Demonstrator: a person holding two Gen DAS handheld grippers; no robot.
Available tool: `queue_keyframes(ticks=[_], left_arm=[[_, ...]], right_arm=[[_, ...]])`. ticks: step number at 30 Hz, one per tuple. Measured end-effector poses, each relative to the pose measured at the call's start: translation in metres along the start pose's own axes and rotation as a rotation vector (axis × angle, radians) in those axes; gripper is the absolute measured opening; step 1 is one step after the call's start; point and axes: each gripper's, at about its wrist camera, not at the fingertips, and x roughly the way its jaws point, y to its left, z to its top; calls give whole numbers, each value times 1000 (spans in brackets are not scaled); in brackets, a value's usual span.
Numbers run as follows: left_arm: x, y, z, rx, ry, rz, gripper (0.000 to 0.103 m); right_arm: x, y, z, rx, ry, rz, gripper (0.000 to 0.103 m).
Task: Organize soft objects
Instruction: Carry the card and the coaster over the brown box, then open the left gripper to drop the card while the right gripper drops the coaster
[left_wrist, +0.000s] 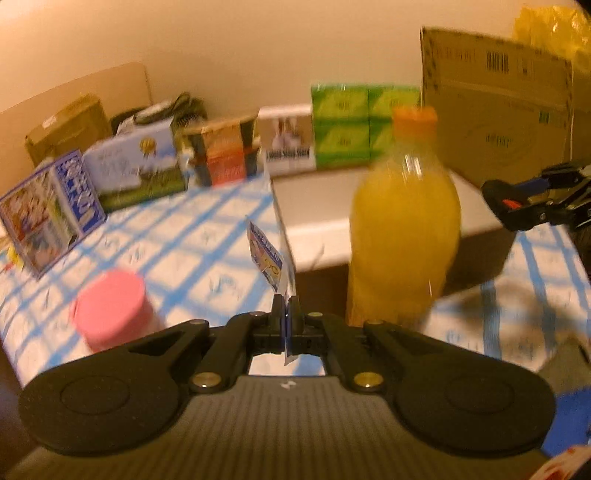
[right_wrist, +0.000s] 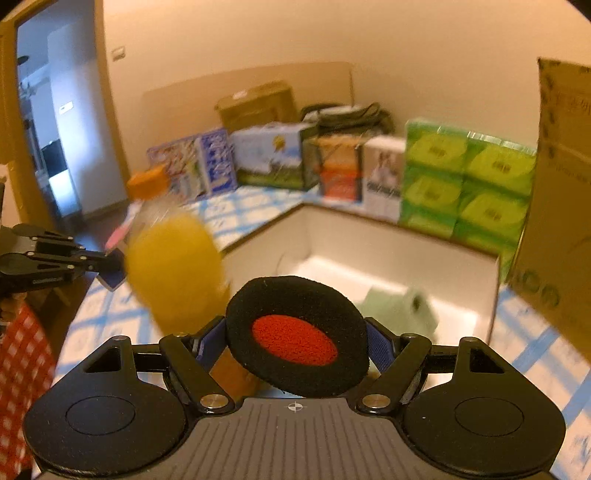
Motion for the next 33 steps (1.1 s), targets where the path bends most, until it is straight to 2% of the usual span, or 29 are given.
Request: queue_keyframes(ticks=[8,13,21,23,25,28,33], left_arm=[[45,13,70,39,-88,-74,0],[90,14,101,45,-84,-165,0],[166,10,112,38,19,-282,1],[181,7,112,36,47,-313,7],[193,5,111,23,77,-343,27],[207,3,108,4,114,-331,29],[211,5,103,-17,127,-325,30]], right_arm=[[46,-25,48,48,-15,0,77],[89,-35,61,66,20,-5,77],[142,-53,57,82,79,-31,77],[150,-57,53,87,93,-39,77],[157,-61,50,97,106,-43,77],[162,-66,45,124,120,-39,77],[165,-65,43,137,131,-38,77]])
